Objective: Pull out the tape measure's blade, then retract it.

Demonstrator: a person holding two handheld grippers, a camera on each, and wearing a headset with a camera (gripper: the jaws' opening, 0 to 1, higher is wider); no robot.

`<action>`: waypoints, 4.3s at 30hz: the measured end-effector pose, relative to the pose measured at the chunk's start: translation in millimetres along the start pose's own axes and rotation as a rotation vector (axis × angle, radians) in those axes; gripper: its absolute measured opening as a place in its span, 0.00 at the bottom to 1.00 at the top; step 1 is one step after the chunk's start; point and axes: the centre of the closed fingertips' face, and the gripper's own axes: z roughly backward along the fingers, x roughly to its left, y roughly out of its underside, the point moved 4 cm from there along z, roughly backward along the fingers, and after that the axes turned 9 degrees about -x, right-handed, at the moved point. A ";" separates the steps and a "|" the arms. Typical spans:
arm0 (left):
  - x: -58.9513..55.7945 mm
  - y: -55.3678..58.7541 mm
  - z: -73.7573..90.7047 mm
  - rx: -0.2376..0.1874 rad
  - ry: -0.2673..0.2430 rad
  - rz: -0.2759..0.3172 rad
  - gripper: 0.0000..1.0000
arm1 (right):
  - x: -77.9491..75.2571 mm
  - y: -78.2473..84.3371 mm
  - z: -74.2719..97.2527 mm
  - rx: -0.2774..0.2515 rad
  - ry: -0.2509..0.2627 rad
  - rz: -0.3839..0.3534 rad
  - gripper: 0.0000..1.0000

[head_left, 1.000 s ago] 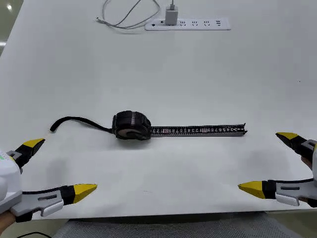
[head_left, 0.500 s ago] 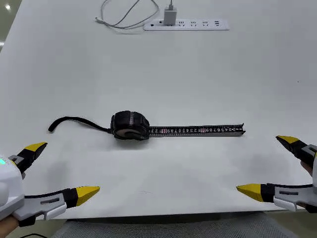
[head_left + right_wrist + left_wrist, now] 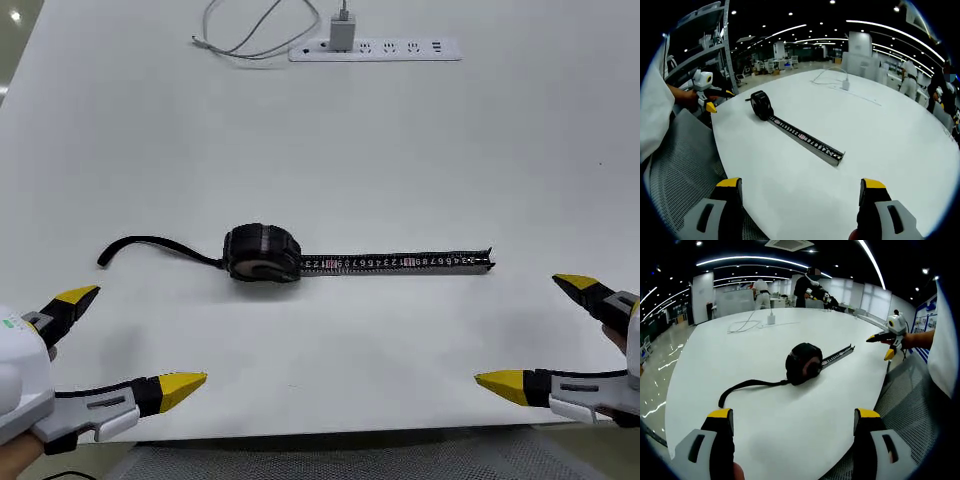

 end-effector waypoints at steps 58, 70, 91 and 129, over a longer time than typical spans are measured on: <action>-21.4 -22.3 -27.0 -0.029 0.010 0.021 0.96 | 1.3 -6.9 -5.0 -0.019 -0.012 0.003 0.95; -27.3 -28.9 -47.2 -0.041 0.010 0.033 0.95 | -0.9 -9.8 -9.6 -0.028 -0.019 0.002 0.96; -41.7 -36.9 -82.9 -0.031 0.048 0.058 0.95 | -6.8 -8.6 -9.9 -0.027 -0.014 0.003 0.95; -52.0 -42.9 -114.7 -0.043 -0.035 0.161 0.85 | -20.8 -3.2 -1.9 -0.003 -0.012 0.014 0.84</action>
